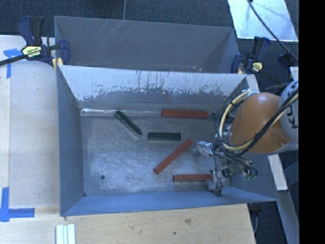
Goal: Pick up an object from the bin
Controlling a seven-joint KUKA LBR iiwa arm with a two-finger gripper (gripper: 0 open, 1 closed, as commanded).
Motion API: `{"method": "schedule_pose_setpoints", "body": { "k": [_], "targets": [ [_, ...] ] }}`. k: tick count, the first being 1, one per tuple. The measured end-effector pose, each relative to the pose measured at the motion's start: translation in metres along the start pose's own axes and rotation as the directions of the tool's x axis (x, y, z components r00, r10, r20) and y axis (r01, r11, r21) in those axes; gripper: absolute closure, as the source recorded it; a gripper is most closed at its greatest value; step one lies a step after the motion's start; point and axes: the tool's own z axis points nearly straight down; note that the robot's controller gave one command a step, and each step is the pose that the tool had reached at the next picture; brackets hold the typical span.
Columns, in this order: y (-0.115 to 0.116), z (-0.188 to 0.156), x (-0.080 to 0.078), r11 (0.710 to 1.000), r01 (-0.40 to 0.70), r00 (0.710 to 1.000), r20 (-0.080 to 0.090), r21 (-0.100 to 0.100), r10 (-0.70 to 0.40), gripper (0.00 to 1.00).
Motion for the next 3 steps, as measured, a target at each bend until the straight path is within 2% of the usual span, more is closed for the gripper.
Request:
{"method": "schedule_pose_setpoints", "body": {
  "k": [1, 2, 3],
  "targets": [
    [-0.001, 0.000, -0.001, 1.000, 0.001, 1.000, -0.001, 0.000, -0.001, 0.00],
    [0.000, -0.001, -0.002, 1.000, 0.002, 1.000, 0.000, 0.000, -0.002, 1.00],
    [-0.001, -0.055, -0.004, 1.000, 0.002, 1.000, 0.000, 0.001, -0.002, 1.00]
  ]
}}
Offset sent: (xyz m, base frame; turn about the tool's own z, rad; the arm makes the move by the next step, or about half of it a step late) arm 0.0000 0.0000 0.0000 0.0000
